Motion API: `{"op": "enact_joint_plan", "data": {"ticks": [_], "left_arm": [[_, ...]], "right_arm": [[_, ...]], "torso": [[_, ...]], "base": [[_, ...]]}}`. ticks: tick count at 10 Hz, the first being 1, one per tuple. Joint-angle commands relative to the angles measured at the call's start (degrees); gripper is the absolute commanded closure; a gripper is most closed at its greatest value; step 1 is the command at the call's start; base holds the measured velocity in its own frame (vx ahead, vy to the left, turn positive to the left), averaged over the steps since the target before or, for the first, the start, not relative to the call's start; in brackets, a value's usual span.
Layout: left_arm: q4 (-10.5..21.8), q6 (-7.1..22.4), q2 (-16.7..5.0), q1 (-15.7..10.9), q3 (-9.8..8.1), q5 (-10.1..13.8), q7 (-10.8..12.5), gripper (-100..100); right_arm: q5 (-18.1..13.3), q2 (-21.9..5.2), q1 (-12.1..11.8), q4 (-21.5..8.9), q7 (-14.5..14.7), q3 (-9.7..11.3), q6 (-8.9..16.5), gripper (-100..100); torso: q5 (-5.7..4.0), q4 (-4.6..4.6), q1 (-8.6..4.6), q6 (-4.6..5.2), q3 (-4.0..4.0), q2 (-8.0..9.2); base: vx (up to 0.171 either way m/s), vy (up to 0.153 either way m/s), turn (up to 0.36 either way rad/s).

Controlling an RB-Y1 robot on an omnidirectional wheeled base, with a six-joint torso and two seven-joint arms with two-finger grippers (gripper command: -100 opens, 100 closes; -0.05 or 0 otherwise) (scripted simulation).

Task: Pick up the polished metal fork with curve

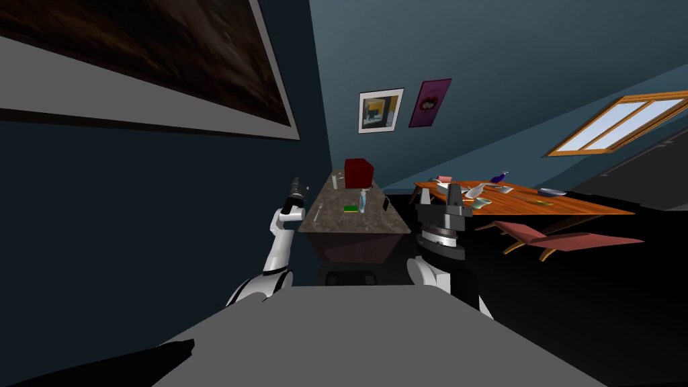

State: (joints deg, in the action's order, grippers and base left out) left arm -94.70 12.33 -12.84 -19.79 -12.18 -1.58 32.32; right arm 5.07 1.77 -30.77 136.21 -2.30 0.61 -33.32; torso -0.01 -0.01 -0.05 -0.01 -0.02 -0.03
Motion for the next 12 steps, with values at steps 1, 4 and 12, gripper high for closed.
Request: {"op": "enact_joint_plan", "data": {"ticks": [1,4,12], "left_arm": [[2.86,2.86,-0.18,-2.86,-0.98,0.24,2.86,-100],[8.38,7.39,-0.22,-7.02,-1.79,0.43,5.34,-100],[20.11,16.58,-0.23,-15.50,-3.89,1.14,12.90,-100]], "right_arm": [[0.00,0.00,0.00,0.00,0.00,0.00,0.00,0],[0.00,0.00,0.00,0.00,0.00,0.00,0.00,0],[0.00,0.00,0.00,0.00,0.00,0.00,0.00,0]], "torso": [[0.00,0.00,0.00,0.00,0.00,0.00],[0.00,0.00,0.03,-0.01,-0.01,-0.02],[0.02,-0.01,0.07,-0.02,-0.02,-0.03]], "base": [[0.001,-0.012,0.022],[0.002,-0.005,0.010],[0.009,0.002,0.005]]}}
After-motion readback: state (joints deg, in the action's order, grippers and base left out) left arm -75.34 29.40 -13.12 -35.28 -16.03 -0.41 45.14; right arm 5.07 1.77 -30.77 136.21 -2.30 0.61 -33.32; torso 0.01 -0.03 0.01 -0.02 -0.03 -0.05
